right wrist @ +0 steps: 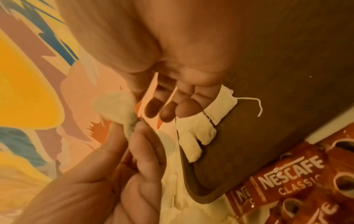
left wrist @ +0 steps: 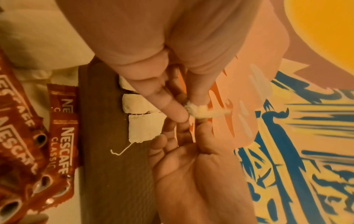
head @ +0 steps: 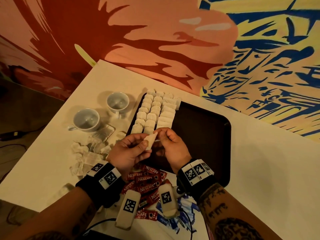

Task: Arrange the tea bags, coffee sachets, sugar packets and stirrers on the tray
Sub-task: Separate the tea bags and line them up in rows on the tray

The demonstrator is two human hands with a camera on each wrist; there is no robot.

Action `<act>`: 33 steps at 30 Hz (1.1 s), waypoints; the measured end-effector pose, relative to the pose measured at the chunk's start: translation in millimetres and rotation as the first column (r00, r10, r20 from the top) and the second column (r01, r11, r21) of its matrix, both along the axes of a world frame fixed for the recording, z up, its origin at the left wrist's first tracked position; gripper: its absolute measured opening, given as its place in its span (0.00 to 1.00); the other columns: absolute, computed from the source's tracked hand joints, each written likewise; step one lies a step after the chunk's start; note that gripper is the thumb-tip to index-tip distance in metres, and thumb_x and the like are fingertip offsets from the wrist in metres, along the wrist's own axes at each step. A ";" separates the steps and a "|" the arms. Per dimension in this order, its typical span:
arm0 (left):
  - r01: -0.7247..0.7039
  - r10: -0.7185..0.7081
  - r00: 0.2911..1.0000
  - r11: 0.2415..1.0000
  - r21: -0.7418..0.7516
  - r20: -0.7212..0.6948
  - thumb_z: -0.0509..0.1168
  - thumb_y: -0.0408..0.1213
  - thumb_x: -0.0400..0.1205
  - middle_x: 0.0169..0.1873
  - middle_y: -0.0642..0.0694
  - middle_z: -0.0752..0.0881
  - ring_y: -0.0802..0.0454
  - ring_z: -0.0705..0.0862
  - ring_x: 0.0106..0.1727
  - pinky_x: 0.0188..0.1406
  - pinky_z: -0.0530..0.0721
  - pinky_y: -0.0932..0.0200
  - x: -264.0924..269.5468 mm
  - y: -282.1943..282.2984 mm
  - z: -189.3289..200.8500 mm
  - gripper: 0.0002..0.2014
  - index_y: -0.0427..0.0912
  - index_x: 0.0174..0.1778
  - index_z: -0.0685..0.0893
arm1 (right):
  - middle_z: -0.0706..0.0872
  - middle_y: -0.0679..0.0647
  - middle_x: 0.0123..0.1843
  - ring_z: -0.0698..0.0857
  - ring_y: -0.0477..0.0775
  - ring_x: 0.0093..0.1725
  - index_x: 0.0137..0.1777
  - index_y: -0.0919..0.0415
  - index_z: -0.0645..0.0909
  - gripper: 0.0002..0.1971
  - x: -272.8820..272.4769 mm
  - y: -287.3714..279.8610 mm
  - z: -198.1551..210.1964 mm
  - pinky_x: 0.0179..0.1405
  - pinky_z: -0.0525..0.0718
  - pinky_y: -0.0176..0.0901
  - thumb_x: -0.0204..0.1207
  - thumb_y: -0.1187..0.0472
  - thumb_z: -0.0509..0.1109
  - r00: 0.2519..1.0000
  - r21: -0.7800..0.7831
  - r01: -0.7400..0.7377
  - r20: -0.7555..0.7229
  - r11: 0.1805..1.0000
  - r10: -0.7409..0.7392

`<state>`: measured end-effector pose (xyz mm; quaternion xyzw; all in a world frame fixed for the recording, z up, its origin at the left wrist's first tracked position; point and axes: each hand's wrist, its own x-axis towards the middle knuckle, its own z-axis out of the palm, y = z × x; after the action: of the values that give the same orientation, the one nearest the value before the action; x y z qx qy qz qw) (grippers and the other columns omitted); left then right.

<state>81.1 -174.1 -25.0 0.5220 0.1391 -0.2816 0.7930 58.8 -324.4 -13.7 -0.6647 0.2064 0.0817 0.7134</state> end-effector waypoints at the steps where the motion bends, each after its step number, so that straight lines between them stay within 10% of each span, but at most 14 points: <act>1: -0.012 0.012 1.000 0.999 0.039 0.010 0.67 0.25 0.81 0.39 0.44 0.90 0.53 0.89 0.36 0.35 0.89 0.62 1.4 -0.7 -1.6 0.09 0.39 0.53 0.86 | 0.90 0.50 0.49 0.87 0.49 0.43 0.56 0.52 0.83 0.12 0.4 -0.8 0.6 0.35 0.82 0.40 0.90 0.54 0.57 0.999 0.013 0.006 -0.036 1.000 -0.005; 4: -0.017 0.009 0.999 0.985 0.173 0.048 0.71 0.24 0.79 0.41 0.41 0.88 0.50 0.90 0.40 0.37 0.90 0.61 1.9 -1.0 -5.6 0.06 0.39 0.44 0.84 | 0.88 0.52 0.56 0.89 0.48 0.45 0.65 0.50 0.80 0.16 1.0 -3.1 -1.4 0.41 0.84 0.45 0.86 0.44 0.61 0.992 -0.045 -0.048 -0.116 0.998 0.043; 9: 0.045 -0.070 0.996 0.936 0.349 0.060 0.76 0.26 0.76 0.47 0.35 0.87 0.41 0.90 0.44 0.35 0.89 0.58 1.3 8.6 -15.4 0.09 0.41 0.46 0.85 | 0.92 0.49 0.47 0.90 0.49 0.46 0.50 0.46 0.85 0.01 -0.2 -0.7 -22.6 0.52 0.89 0.52 0.80 0.53 0.73 0.987 -0.413 -0.153 -0.019 0.898 0.160; 17: 0.203 -0.326 0.942 0.737 0.645 0.076 0.75 0.45 0.78 0.40 0.52 0.92 0.49 0.91 0.40 0.47 0.91 0.45 12.1 33.2 -25.5 0.04 0.60 0.45 0.89 | 0.89 0.42 0.47 0.87 0.42 0.49 0.50 0.47 0.86 0.03 16.3 4.5 -26.7 0.50 0.83 0.33 0.82 0.54 0.71 0.925 -0.585 -0.367 -0.144 0.723 0.353; 23: 0.161 -0.244 0.969 0.741 0.652 0.038 0.70 0.39 0.81 0.41 0.48 0.90 0.47 0.89 0.37 0.31 0.88 0.56 22.8 48.1 -20.0 0.04 0.53 0.48 0.88 | 0.89 0.52 0.54 0.86 0.53 0.55 0.55 0.50 0.87 0.08 45.7 10.4 -37.9 0.55 0.84 0.45 0.83 0.52 0.68 0.761 -0.688 -0.619 -0.408 0.378 0.505; 33: 0.087 -0.162 0.985 0.776 0.625 0.064 0.69 0.37 0.82 0.35 0.49 0.88 0.52 0.84 0.33 0.31 0.83 0.55 27.5 81.8 -18.4 0.05 0.51 0.43 0.89 | 0.84 0.50 0.56 0.83 0.53 0.57 0.54 0.51 0.86 0.06 76.2 3.7 -37.1 0.55 0.80 0.44 0.82 0.52 0.70 0.815 -0.771 -0.549 -0.409 0.323 0.410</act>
<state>108.6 -92.3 -43.4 0.7764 0.1433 -0.2418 0.5641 135.0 -320.7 -50.8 -0.9514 0.0609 0.2202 0.2064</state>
